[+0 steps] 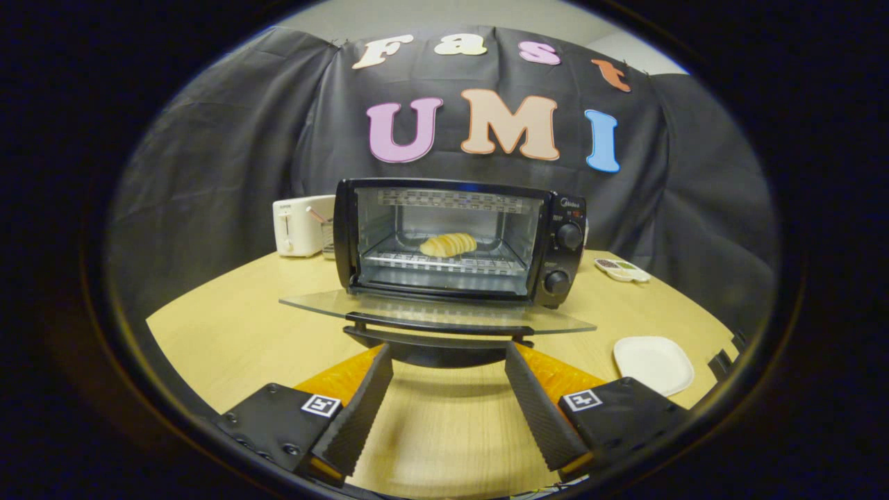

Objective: Open the toaster oven, put the food inside, and close the toaster oven door.

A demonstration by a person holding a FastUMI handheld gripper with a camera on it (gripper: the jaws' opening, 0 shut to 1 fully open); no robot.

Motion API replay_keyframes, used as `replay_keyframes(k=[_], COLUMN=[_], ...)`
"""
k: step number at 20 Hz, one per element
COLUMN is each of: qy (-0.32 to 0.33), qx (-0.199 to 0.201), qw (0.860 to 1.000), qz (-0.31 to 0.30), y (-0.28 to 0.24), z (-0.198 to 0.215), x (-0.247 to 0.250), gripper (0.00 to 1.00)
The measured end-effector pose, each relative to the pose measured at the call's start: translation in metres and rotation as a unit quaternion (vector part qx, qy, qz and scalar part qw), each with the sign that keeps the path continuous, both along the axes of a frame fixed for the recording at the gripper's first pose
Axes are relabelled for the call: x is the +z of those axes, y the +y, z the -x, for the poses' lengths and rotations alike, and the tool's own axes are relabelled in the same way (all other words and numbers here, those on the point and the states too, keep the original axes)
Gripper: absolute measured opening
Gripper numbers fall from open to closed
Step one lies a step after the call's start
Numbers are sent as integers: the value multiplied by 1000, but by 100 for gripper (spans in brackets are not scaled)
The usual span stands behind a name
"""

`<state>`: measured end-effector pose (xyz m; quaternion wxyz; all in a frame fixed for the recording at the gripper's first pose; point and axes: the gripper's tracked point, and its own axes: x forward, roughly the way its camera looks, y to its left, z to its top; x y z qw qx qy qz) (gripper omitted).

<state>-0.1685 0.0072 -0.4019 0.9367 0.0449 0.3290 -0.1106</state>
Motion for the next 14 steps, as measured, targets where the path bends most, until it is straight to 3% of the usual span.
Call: replay_keyframes(k=[5, 14], qy=[-29, -92], qx=[-4, -35], qw=[1000, 995], qz=[-1, 2], y=[-8, -54], z=[-29, -134], x=[19, 37], gripper=[100, 100])
